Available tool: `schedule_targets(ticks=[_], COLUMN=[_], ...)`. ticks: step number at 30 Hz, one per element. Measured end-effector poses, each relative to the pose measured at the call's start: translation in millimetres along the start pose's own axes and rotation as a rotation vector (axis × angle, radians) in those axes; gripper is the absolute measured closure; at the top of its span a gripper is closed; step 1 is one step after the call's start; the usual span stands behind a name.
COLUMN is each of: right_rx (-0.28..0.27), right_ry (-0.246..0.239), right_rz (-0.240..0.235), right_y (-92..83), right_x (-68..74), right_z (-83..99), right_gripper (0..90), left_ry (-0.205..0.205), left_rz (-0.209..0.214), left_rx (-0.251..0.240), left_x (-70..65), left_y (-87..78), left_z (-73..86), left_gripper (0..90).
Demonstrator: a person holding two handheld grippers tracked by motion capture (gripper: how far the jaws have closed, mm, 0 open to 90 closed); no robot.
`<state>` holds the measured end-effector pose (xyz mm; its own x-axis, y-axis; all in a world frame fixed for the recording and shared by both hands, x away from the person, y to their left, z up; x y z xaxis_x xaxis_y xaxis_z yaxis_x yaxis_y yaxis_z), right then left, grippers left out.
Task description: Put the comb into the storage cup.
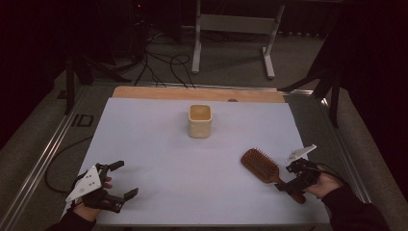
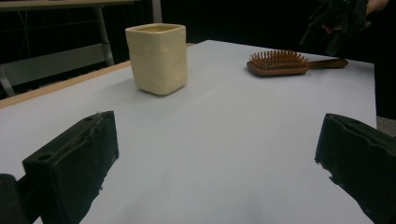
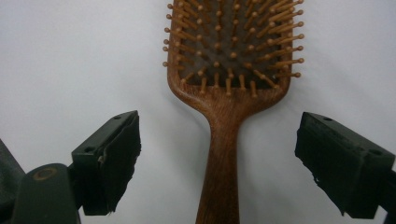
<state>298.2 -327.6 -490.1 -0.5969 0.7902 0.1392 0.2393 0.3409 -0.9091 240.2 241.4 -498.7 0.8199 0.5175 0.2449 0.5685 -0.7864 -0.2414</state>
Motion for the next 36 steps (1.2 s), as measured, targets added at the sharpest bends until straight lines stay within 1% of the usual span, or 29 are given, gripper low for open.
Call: schedule_targets(ticks=[2, 3, 5, 7, 9, 13, 14, 15, 17, 18, 19, 20, 21, 22, 24, 26, 28, 29, 32, 33, 35, 36], right_rx=[0.011, 0.052, 0.076, 0.086, 0.104, 0.11, 0.117, 0.124, 0.136, 0.144, 0.144, 0.162, 0.162, 0.177, 0.179, 0.18, 0.181, 0.189, 0.19, 0.193, 0.2, 0.2], right_ry=[-0.003, -0.046, -0.041, -0.035, -0.037, -0.042, -0.045, -0.06, -0.069, -0.076, -0.076, -0.08, -0.08, -0.075, -0.078, -0.078, -0.077, -0.07, -0.068, -0.057, -0.056, -0.056], right_rz=[0.001, 0.011, 0.003, -0.004, 0.0, 0.003, 0.002, 0.012, 0.028, 0.037, 0.037, 0.046, 0.046, 0.06, 0.061, 0.059, 0.063, 0.071, 0.073, 0.084, 0.096, 0.096], right_y=[0.7, 4.4, 7.2, 8.5, 13.3, 15.7, 16.1, 17.5, 18.3, 18.7, 18.7, 21.2, 21.2, 22.4, 23.1, 23.7, 23.9, 24.4, 24.8, 25.5, 26.7, 26.7], right_x=[0.9, 3.4, 4.6, 4.8, 3.8, 3.1, 2.7, 2.6, 2.3, 1.9, 1.9, 1.6, 1.6, 1.5, 1.3, 0.6, 0.6, 1.0, 0.6, 0.2, -0.6, -0.6], right_z=[-0.5, -0.3, -0.7, -0.9, -1.5, -2.2, -2.7, -3.1, -3.5, -3.6, -3.6, -3.6, -3.6, -3.8, -3.9, -5.2, -5.4, -5.8, -5.8, -5.7, -5.4, -5.4], right_gripper=[13.8, 13.8, 13.5, 13.5, 14.1, 15.9, 17.4, 21.3, 26.1, 29.9, 29.9, 31.6, 36.5, 39.8, 40.7, 45.6, 46.7, 49.3, 50.6, 53.0, 57.6, 57.6], left_ry=[-0.001, -0.003, -0.003, -0.002, -0.003, -0.003, -0.002, -0.002, -0.003, -0.004, -0.004, -0.003, -0.003, -0.003, -0.002, -0.002, -0.001, 0.001, 0.0, 0.002, 0.002, 0.0], left_rz=[0.0, 0.001, 0.001, 0.001, 0.001, 0.001, 0.001, 0.001, 0.001, 0.001, 0.001, 0.001, 0.001, 0.001, 0.001, 0.001, 0.0, 0.001, 0.001, 0.001, 0.0, 0.0], left_rx=[0.0, 0.0, 0.0, 0.001, 0.0, 0.001, 0.0, 0.0, 0.0, 0.0, 0.0, 0.0, 0.0, -0.001, -0.001, -0.001, -0.001, 0.0, -0.002, -0.002, -0.002, -0.003], left_x=[0.1, 0.1, 0.0, 0.0, 0.0, 0.0, 0.0, 0.1, 0.1, 0.1, 0.1, 0.1, 0.0, 0.0, 0.1, 0.3, 0.2, 0.2, 0.0, 0.1, 0.3, 0.3], left_y=[0.0, 0.1, 0.2, 0.2, 0.2, 0.2, 0.2, 0.2, 0.2, 0.2, 0.2, 0.2, 0.2, 0.2, 0.1, 0.0, 0.0, -0.1, -0.2, -0.3, -0.2, 0.0], left_z=[0.1, 0.2, 0.1, 0.1, 0.1, 0.2, 0.1, 0.1, 0.2, 0.2, 0.2, 0.2, 0.2, 0.1, 0.1, 0.1, 0.0, -0.1, -0.2, -0.2, -0.2, -0.1], left_gripper=[0.1, 0.1, 0.1, 0.1, 0.1, 0.1, 0.1, 0.1, 0.1, 0.1, 0.1, 0.1, 0.1, 0.1, 0.1, 0.1, 0.1, 0.1, 0.1, 0.1, 0.1, 0.1])
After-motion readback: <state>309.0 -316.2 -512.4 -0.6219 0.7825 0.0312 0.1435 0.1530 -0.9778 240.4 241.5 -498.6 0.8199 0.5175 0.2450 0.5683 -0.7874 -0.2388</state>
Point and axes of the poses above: each handheld gripper's, and its own axes: y roughly forward along the jaws, z roughly out of its underside, x roughly to its left, the point moved 3 cm from there along y, roughly forward along the jaws, and after that the axes turned 14 degrees about y, right-handed, at the moved point
